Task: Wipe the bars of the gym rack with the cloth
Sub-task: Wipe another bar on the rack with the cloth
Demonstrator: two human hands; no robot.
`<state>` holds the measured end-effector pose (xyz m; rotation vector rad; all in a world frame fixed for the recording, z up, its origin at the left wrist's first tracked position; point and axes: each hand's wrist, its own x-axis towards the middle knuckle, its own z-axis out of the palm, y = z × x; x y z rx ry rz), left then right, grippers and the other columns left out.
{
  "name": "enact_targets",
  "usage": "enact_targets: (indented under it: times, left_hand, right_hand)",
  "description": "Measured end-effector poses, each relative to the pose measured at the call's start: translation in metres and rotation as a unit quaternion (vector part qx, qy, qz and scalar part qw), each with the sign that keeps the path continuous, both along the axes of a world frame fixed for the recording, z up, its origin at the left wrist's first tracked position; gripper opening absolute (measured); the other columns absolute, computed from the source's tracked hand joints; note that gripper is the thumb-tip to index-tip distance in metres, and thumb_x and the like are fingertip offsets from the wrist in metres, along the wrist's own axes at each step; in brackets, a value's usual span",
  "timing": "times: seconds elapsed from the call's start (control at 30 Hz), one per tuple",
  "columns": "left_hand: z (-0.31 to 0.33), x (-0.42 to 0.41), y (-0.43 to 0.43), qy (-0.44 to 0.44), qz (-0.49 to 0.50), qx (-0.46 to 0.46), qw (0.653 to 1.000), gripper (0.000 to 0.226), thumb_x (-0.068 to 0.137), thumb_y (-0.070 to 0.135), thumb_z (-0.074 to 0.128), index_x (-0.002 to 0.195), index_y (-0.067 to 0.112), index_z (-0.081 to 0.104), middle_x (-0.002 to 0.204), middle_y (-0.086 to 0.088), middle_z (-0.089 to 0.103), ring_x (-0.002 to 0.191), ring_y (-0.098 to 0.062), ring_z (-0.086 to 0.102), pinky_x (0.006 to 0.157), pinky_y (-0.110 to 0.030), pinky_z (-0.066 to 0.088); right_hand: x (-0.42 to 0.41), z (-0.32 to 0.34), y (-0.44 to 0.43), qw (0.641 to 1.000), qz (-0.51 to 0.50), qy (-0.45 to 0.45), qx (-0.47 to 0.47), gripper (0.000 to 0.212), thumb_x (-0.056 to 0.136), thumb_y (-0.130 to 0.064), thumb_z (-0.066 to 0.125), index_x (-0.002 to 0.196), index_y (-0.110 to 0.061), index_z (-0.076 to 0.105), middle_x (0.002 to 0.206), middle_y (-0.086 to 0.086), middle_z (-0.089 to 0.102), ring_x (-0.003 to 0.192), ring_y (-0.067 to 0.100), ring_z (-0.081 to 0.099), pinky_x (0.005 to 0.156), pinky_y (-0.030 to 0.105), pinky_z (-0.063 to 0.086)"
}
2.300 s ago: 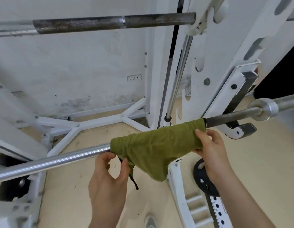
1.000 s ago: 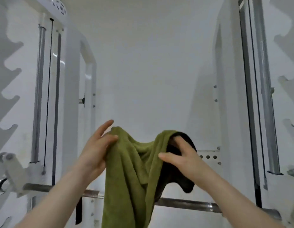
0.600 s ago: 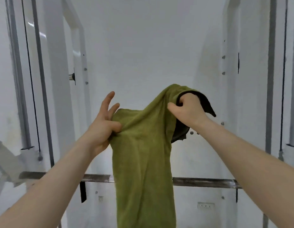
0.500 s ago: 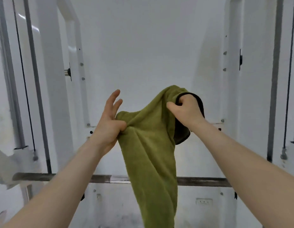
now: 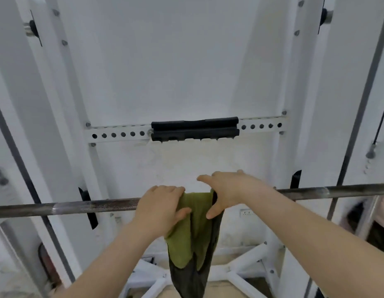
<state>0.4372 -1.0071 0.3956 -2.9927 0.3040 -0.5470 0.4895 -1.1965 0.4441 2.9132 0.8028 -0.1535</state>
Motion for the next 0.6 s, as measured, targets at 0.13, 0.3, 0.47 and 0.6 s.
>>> enact_targets:
  times: [0.13, 0.3, 0.47, 0.6]
  left_hand:
    - [-0.032, 0.002, 0.015, -0.047, -0.005, 0.016, 0.999, 0.055, 0.088, 0.058, 0.043, 0.13, 0.025, 0.051, 0.113, 0.007, 0.066, 0.105, -0.018, 0.061, 0.1, -0.039, 0.041]
    - [-0.041, -0.012, 0.088, -0.162, 0.053, 0.039, 0.985, 0.031, 0.081, 0.036, 0.068, 0.106, 0.017, 0.066, 0.097, 0.002, 0.07, 0.092, -0.023, 0.067, 0.102, -0.05, 0.04]
    - [-0.041, -0.004, 0.075, -0.141, 0.087, 0.025, 0.986, 0.03, 0.061, 0.018, 0.081, 0.073, 0.014, 0.054, 0.065, -0.003, 0.059, 0.068, -0.029, 0.061, 0.087, -0.047, 0.048]
    - [-0.047, 0.013, 0.015, -0.187, 0.017, 0.009, 0.982, 0.016, 0.066, 0.014, 0.066, 0.07, 0.013, 0.05, 0.059, -0.005, 0.05, 0.056, -0.03, 0.052, 0.065, -0.04, 0.045]
  right_hand:
    - [-0.007, -0.044, 0.031, 0.989, 0.053, -0.139, 0.011, 0.037, 0.086, -0.041, 0.061, 0.109, -0.015, 0.046, 0.096, 0.005, 0.06, 0.088, 0.027, 0.059, 0.068, 0.034, 0.037]
    - [-0.019, -0.064, 0.093, 0.962, 0.074, -0.232, 0.127, 0.009, 0.092, -0.025, 0.05, 0.092, -0.017, 0.047, 0.086, 0.001, 0.061, 0.072, 0.022, 0.054, 0.074, 0.033, 0.035]
    - [-0.012, -0.085, 0.098, 0.935, 0.068, -0.325, 0.12, 0.021, 0.07, -0.025, 0.074, 0.078, -0.018, 0.055, 0.066, -0.001, 0.06, 0.055, 0.021, 0.057, 0.059, 0.032, 0.029]
    - [0.0, -0.091, 0.024, 0.934, 0.015, -0.342, 0.102, 0.028, 0.063, -0.022, 0.078, 0.071, -0.019, 0.052, 0.057, -0.004, 0.055, 0.048, 0.021, 0.053, 0.056, 0.03, 0.036]
